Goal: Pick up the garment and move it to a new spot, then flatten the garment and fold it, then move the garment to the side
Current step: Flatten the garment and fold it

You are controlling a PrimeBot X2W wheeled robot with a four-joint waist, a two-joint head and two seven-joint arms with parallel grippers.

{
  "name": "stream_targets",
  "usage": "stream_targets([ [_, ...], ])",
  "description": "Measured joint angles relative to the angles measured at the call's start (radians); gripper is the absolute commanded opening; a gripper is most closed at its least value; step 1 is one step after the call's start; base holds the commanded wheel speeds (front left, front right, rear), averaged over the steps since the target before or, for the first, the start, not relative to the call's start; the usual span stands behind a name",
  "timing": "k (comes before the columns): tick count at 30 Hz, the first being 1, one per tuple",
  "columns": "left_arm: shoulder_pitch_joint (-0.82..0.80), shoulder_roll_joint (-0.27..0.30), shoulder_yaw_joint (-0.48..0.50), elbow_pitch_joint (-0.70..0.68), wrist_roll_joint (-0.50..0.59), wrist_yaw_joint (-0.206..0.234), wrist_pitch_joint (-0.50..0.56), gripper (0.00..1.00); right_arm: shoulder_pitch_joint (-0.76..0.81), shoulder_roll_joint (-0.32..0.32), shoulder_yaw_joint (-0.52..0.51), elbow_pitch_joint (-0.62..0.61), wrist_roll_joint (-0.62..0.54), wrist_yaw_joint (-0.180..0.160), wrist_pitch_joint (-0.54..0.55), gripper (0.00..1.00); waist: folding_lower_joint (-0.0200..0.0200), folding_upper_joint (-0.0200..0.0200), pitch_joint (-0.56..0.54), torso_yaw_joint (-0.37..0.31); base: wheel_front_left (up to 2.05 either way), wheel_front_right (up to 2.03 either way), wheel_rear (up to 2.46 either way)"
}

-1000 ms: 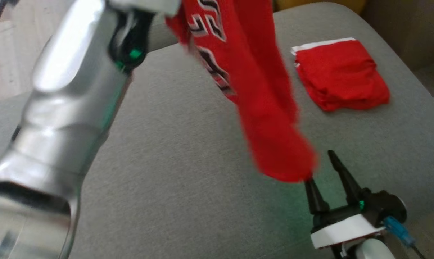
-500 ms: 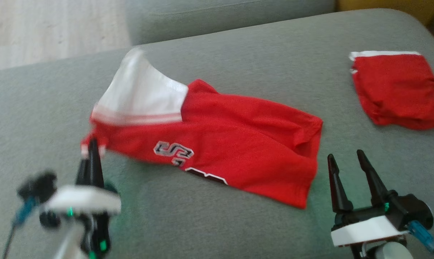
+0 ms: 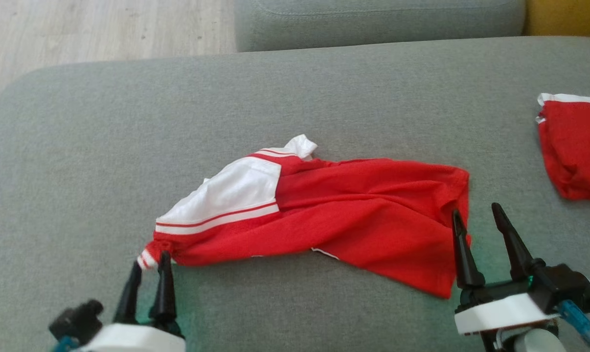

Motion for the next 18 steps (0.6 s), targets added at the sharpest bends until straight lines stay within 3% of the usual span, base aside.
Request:
stream_targets([
  [6,-0.033,0.144,0.002,-0.192,0.050,0.027,0.132,1.00,-0.001,0.000,0.002,-0.007,-0.011,0.000,0.000,1.00,0.0000,0.0000,0.022,0.011,0.00,0.00,0.00],
  [10,-0.182,0.236,0.012,-0.300,0.073,0.033,0.256,1.00,-0.006,0.000,0.008,-0.010,-0.028,0.000,0.000,1.00,0.0001,0.0000,0.054,0.011,0.00,0.00,0.00],
  [13,-0.324,0.270,-0.011,-0.294,0.080,0.016,0.367,1.00,-0.016,-0.002,0.016,-0.011,-0.028,0.000,0.000,1.00,0.0002,0.0000,0.083,0.007,0.00,0.00,0.00],
  [18,-0.470,0.276,-0.103,-0.149,0.082,-0.039,0.498,1.00,-0.075,-0.008,0.039,-0.012,-0.028,0.000,0.000,1.00,0.0003,0.0000,0.131,-0.013,0.00,0.00,0.00],
])
